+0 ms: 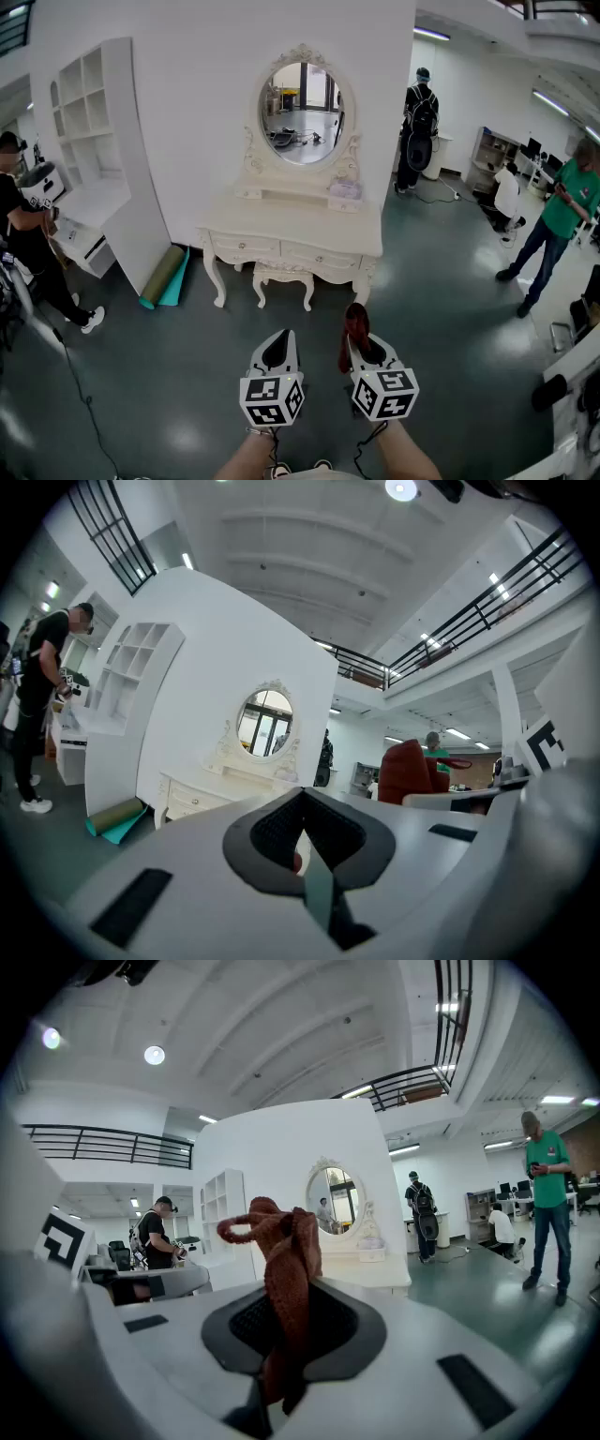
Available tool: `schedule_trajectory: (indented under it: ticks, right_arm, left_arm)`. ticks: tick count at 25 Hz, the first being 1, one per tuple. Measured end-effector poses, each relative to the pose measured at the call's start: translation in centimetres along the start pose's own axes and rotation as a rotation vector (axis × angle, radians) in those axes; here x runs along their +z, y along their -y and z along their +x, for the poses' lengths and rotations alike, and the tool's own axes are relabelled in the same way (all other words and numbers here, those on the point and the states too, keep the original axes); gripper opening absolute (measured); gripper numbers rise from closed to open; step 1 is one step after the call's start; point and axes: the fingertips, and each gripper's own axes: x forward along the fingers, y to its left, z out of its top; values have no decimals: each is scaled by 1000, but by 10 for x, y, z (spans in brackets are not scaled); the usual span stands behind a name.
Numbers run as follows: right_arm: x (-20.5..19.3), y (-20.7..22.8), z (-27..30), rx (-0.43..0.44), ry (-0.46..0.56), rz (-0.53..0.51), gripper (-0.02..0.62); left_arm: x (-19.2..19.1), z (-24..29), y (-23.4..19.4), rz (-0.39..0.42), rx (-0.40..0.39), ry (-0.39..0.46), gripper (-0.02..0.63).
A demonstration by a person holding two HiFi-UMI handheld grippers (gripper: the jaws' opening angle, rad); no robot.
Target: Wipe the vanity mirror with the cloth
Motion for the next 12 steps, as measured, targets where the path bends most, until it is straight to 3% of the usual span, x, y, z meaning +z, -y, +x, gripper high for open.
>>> schedule_trajectory:
  ticks: [12]
  right_arm:
    - [-3,9,6,47,-11,42,58]
  left_arm:
    - [-5,6,-1,7,31,-10,5]
